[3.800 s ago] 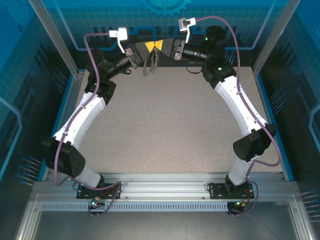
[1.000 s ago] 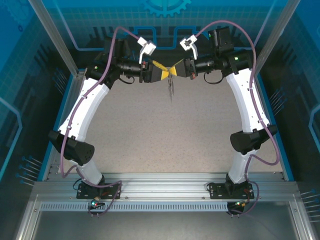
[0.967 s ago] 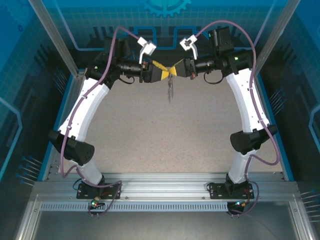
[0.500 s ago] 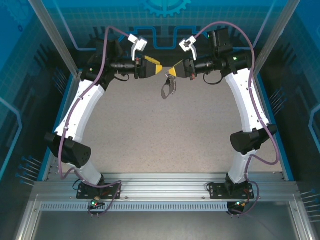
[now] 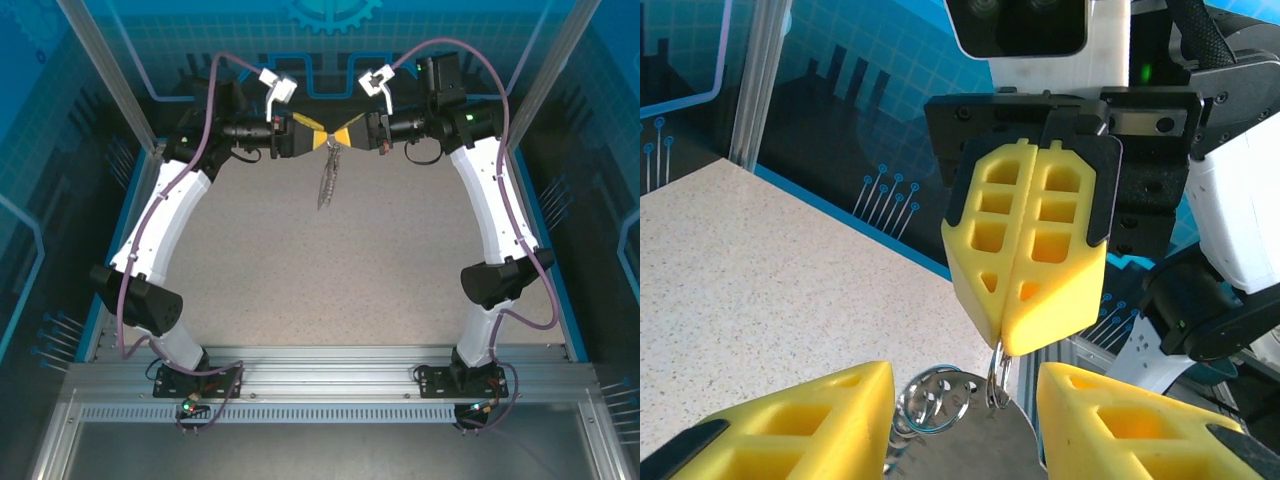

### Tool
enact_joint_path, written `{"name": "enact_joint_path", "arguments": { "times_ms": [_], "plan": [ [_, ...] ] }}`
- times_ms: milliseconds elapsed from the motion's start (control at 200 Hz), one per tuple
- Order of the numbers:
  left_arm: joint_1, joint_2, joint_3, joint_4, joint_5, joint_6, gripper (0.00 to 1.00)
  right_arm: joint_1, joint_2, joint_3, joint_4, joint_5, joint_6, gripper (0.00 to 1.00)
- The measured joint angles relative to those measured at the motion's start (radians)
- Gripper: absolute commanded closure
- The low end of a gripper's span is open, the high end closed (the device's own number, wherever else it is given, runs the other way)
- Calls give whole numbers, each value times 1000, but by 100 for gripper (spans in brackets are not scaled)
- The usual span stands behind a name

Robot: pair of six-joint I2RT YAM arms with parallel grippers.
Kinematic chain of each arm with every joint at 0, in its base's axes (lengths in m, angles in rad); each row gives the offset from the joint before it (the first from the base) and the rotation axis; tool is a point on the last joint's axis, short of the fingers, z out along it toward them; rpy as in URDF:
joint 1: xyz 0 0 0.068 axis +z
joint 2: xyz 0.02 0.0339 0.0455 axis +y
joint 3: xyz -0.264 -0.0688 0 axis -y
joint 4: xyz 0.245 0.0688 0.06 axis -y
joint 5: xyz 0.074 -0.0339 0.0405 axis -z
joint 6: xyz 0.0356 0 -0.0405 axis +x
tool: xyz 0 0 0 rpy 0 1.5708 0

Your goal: Put the keys on the keyring

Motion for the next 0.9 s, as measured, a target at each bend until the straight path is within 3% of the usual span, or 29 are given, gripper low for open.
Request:
{"name": "enact_joint_path", "arguments": {
  "times_ms": [315, 795, 900],
  "plan": [
    [-24, 12, 1, 0, 26, -6, 59, 0, 0, 0, 29, -7, 22, 100],
    [-41, 16, 2, 11, 29, -22, 87, 0, -1, -9, 30, -14, 22, 100],
    [-41, 16, 2, 18, 31, -37, 97, 0, -6, -12, 34, -14, 22, 100]
  ]
}}
